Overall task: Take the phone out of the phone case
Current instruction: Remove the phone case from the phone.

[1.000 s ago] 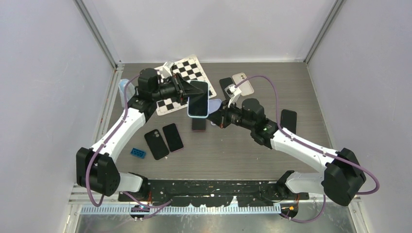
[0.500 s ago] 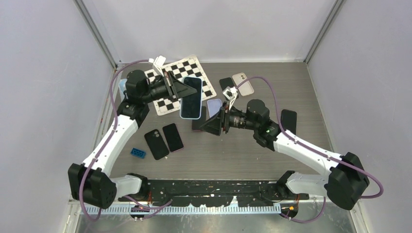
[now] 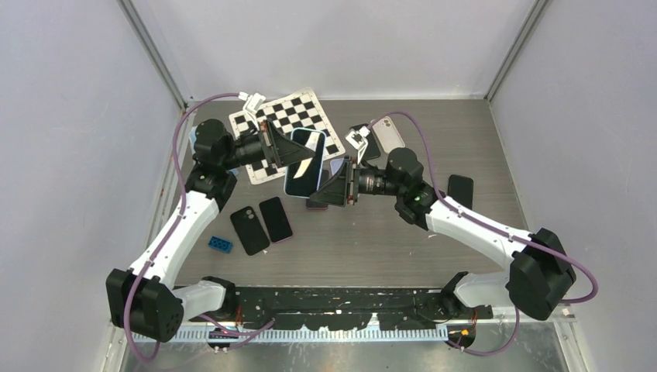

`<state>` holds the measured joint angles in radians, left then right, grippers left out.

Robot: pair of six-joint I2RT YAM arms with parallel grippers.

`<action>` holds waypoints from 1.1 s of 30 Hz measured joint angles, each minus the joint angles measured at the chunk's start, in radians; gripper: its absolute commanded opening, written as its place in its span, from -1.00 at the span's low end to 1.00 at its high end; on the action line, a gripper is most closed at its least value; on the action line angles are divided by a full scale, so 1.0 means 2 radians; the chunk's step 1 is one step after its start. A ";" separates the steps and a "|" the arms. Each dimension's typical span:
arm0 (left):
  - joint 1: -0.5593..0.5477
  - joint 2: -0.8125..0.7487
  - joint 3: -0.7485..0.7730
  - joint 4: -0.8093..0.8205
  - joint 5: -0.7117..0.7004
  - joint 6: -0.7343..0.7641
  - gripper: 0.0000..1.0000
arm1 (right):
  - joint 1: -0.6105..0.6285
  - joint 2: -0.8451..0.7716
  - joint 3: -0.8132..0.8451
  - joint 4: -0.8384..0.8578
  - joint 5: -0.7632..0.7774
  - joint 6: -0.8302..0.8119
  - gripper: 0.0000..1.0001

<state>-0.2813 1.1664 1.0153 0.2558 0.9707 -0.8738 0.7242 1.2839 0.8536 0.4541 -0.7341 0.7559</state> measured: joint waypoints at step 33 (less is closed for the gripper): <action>-0.003 0.068 0.017 -0.010 0.000 -0.192 -1.00 | -0.007 -0.009 0.076 -0.152 -0.010 -0.154 -0.99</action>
<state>-0.2867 1.3029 1.0492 0.2367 0.9699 -1.2583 0.7094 1.2667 1.0065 0.1501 -0.7547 0.4484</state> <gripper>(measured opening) 0.181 0.230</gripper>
